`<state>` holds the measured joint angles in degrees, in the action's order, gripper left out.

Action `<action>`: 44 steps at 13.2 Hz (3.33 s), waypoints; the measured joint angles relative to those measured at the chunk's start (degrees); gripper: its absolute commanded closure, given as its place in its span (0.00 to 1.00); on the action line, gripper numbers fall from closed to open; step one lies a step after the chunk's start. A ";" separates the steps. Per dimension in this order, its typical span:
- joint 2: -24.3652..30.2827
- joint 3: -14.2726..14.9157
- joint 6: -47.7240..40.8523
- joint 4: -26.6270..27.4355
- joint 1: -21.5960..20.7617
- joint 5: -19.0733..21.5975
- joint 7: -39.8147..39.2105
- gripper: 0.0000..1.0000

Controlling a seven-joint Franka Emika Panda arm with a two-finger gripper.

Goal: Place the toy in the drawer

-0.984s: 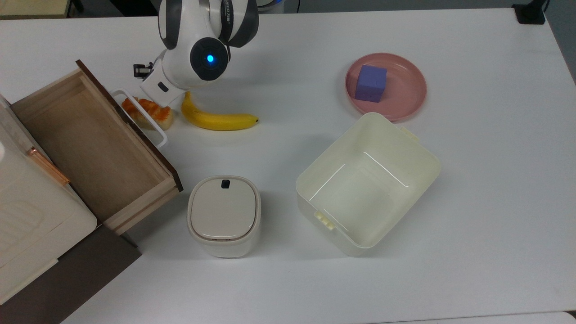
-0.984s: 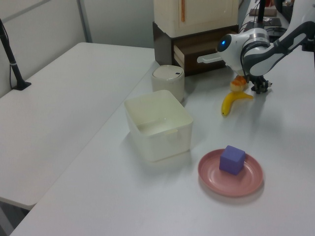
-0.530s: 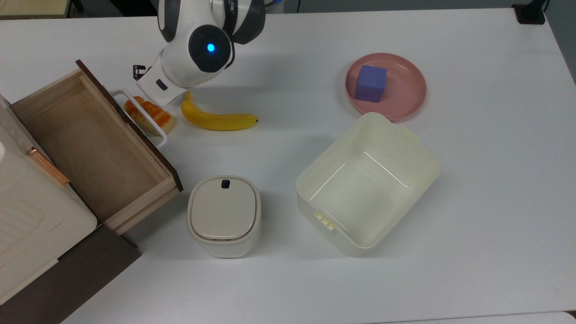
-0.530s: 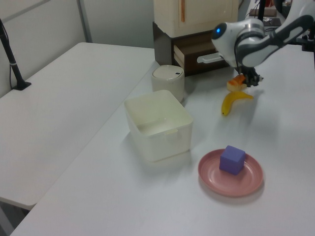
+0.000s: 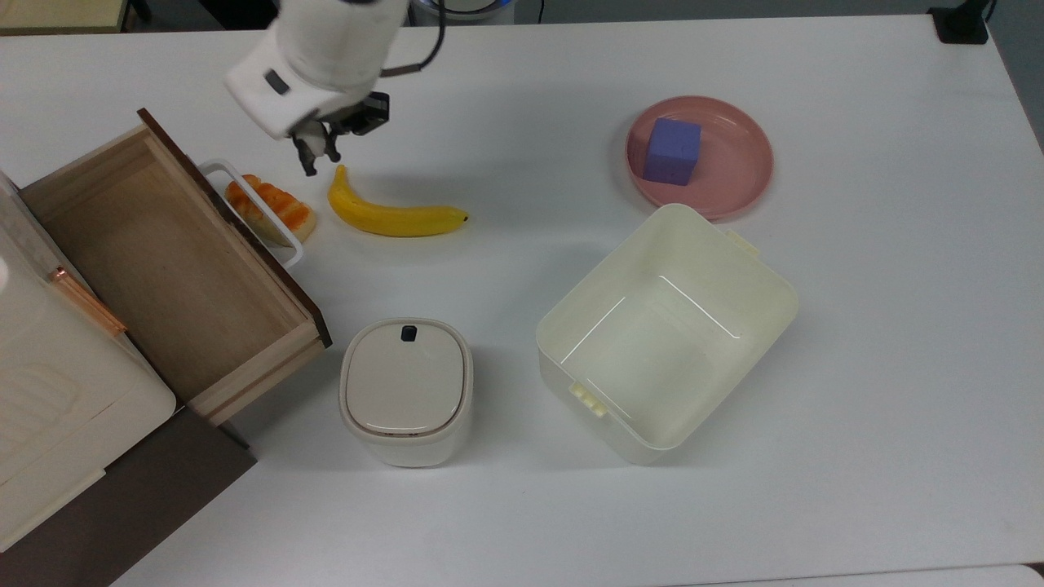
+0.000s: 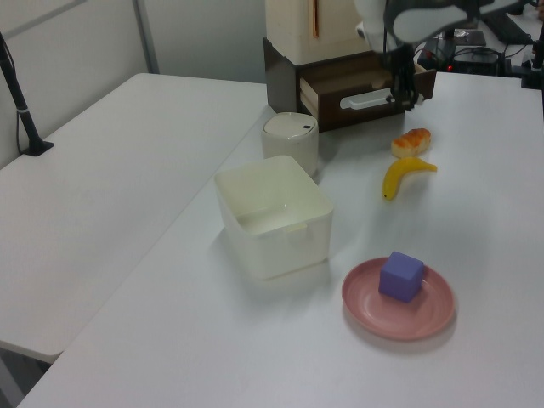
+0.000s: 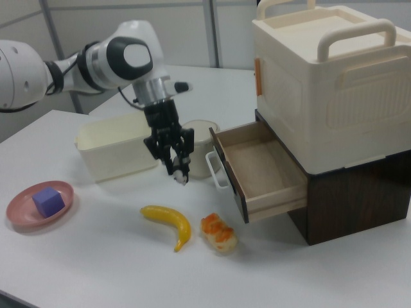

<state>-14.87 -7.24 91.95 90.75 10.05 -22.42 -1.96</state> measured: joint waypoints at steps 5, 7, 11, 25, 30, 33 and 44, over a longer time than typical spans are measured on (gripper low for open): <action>0.08 1.77 0.36 -6.32 4.90 5.06 -0.11 1.00; 0.08 5.24 3.55 -8.03 5.09 8.46 0.07 1.00; -0.46 9.08 14.36 -9.02 5.61 10.75 6.49 1.00; -6.85 10.26 23.81 -9.04 8.56 10.44 10.22 0.00; -6.28 10.26 23.59 -9.14 8.55 10.44 10.32 0.00; -2.46 9.86 11.45 -9.37 8.15 10.46 10.32 0.00; 6.64 8.38 -1.76 -8.89 -1.83 19.49 10.17 0.00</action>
<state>-8.23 1.14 90.19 81.85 8.23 -2.92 8.20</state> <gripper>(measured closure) 0.000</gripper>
